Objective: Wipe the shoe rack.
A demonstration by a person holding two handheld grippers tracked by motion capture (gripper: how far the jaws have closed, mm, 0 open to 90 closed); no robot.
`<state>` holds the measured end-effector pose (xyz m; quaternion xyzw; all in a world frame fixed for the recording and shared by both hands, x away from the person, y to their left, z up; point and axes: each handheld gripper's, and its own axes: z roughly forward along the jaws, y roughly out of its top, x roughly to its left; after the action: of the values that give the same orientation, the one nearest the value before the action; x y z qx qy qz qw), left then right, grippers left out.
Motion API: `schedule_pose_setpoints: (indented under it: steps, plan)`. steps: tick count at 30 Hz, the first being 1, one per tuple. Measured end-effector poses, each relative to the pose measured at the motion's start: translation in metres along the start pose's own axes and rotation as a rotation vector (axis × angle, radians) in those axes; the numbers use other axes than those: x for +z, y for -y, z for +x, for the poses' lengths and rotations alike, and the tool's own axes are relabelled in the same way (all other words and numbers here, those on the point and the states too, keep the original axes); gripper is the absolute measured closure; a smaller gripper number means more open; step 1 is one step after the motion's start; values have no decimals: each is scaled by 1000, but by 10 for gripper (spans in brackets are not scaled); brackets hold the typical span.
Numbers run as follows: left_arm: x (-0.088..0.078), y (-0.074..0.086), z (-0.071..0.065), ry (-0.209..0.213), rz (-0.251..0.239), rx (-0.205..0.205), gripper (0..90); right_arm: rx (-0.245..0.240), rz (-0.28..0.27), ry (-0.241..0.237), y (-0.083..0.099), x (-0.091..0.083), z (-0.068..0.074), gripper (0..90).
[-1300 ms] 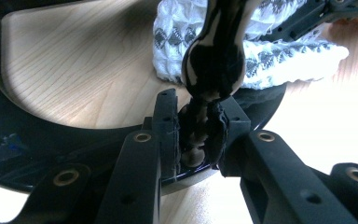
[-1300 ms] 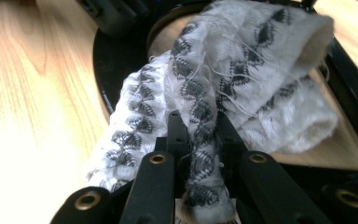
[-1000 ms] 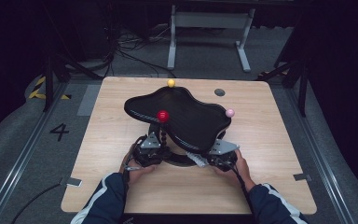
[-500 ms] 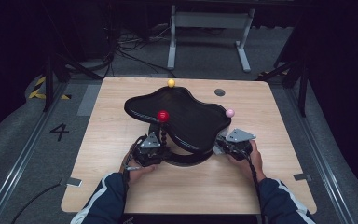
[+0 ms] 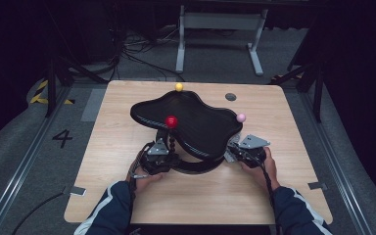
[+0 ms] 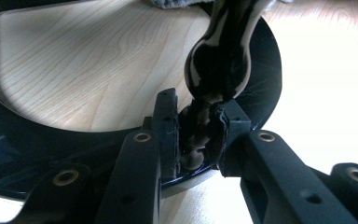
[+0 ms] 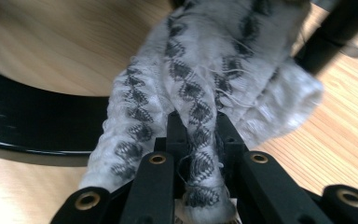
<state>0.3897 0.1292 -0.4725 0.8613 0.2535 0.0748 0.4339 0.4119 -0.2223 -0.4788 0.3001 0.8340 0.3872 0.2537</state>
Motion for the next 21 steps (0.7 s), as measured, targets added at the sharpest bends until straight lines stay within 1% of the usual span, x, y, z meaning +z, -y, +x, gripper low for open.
schedule_pose_setpoints:
  steps: [2,4,6,7,8,9,11,12,13,16,17,18,21]
  plan:
    - [0,0,0,0,1,-4,742,-12,-2,-24,-3,0,6,802]
    - [0,0,0,0,-1,-2,742,-34,-3,-50,-7,1,12,800]
    - [0,0,0,-1,-1,-2,742,-66,-5,-64,-10,2,19,800]
    - [0,0,0,-1,-1,-1,742,-65,-5,-71,-11,3,21,800]
    - [0,0,0,-1,-1,-1,742,-62,-15,-81,-11,3,26,801]
    - [0,0,0,-1,-1,-1,742,-62,-15,-81,-11,3,26,801]
    - [0,0,0,-2,1,-7,742,-60,-20,-95,-11,2,32,802]
    - [0,0,-1,-2,1,-7,742,-64,-21,-104,-12,1,35,801]
    - [1,0,0,0,-4,1,742,-74,-21,-109,-12,1,38,802]
    - [1,0,0,0,-4,0,742,-78,-22,-133,-14,0,49,802]
    - [0,0,0,-3,-1,-4,742,-82,-22,-143,-15,0,53,802]
    - [1,0,0,2,-3,-2,743,-92,-25,-148,-17,0,58,802]
    - [1,0,0,1,-2,-5,742,-108,-31,-186,-20,0,72,801]
